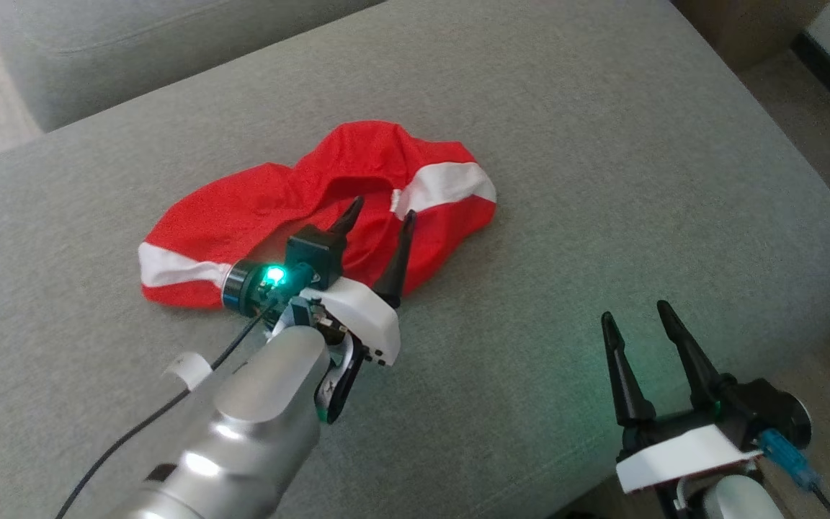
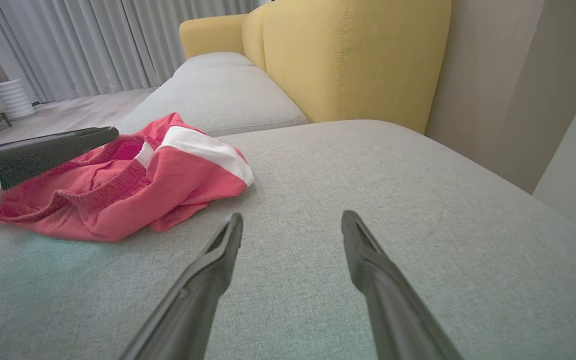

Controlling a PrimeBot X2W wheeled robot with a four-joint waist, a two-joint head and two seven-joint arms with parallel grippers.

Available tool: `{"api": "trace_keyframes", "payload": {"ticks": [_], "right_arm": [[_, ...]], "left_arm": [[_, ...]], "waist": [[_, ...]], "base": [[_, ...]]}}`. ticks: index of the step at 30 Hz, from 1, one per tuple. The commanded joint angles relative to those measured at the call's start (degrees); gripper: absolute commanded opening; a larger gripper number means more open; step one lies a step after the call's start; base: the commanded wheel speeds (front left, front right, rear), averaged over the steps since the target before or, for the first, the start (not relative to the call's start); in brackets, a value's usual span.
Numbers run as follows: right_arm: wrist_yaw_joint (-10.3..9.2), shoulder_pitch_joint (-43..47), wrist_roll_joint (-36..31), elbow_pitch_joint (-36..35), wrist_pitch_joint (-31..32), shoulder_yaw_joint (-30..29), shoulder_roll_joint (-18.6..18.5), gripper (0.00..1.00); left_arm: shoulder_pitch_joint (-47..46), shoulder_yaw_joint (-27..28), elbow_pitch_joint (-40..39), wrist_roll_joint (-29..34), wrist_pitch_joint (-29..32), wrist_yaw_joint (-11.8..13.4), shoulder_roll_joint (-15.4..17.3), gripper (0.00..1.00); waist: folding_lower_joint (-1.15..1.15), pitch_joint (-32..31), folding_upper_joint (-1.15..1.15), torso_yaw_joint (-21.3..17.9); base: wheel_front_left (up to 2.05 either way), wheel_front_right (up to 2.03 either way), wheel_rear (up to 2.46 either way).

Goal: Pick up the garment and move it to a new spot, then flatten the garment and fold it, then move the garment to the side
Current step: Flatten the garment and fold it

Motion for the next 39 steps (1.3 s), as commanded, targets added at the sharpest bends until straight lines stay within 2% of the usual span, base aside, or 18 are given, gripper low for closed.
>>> {"api": "trace_keyframes", "payload": {"ticks": [1, 10, 18, 19, 20, 21, 22, 31, 39], "right_arm": [[-0.04, -2.25, 0.57, -1.74, -0.22, 1.49, -0.36, 1.0], [-0.04, -2.59, 0.98, -1.87, -0.22, 2.42, -0.36, 1.0], [-0.04, -2.61, 1.58, -1.59, -0.22, 3.83, -0.36, 1.0], [-0.04, -2.65, 1.64, -1.55, -0.22, 3.96, -0.36, 1.0], [-0.04, -2.66, 1.67, -1.52, -0.22, 4.08, -0.36, 1.0], [-0.04, -2.63, 1.68, -1.48, -0.22, 4.25, -0.36, 1.0], [-0.04, -2.59, 1.7, -1.41, -0.22, 4.43, -0.36, 1.0], [-0.04, -2.09, 1.72, -0.98, -0.22, 4.21, -0.36, 1.0], [-0.04, -1.04, 1.53, -0.24, -0.22, 3.34, -0.36, 1.0]], "left_arm": [[-2.63, 0.91, -0.79, -0.57, 0.03, -0.13, 0.15, 1.0], [-6.62, -1.3, 6.39, -4.47, -0.75, 2.2, 0.15, 1.0], [-8.54, -3.77, 11.73, -6.96, -1.45, 1.66, 0.15, 1.0], [-8.72, -4.09, 12.25, -7.06, -1.63, 1.6, 0.15, 0.91], [-8.98, -4.29, 12.64, -7.09, -2.01, 1.74, 0.15, 0.5], [-9.14, -4.43, 12.97, -7.23, -2.34, 1.73, 0.15, 0.15], [-9.2, -4.64, 13.3, -7.46, -2.54, 1.49, 0.15, 0.0], [-12.56, -6.71, 12.58, -8.34, -3.98, -2.21, 0.15, 0.0], [-20.38, -9.01, 5.29, -6.83, -4.34, -5.43, 0.15, 0.0]], "waist": [[-0.01, 0.44, 0.0, -0.81], [-0.01, 1.34, 0.0, -4.03], [-0.01, 1.44, 0.0, -6.1], [-0.01, 1.38, 0.0, -6.32], [-0.01, 1.3, 0.0, -6.53], [-0.01, 1.21, 0.0, -6.79], [-0.01, 1.14, 0.0, -7.05], [-0.01, -0.16, 0.0, -7.15], [-0.01, -4.34, 0.0, -1.36]], "base": [[0.0, 0.0, 0.0], [0.0, 0.0, 0.0], [0.0, 0.0, 0.0], [0.0, 0.0, 0.0], [0.0, 0.0, 0.0], [0.0, 0.0, 0.0], [0.0, 0.0, 0.0], [0.0, 0.0, 0.0], [0.0, 0.0, 0.0]]}}
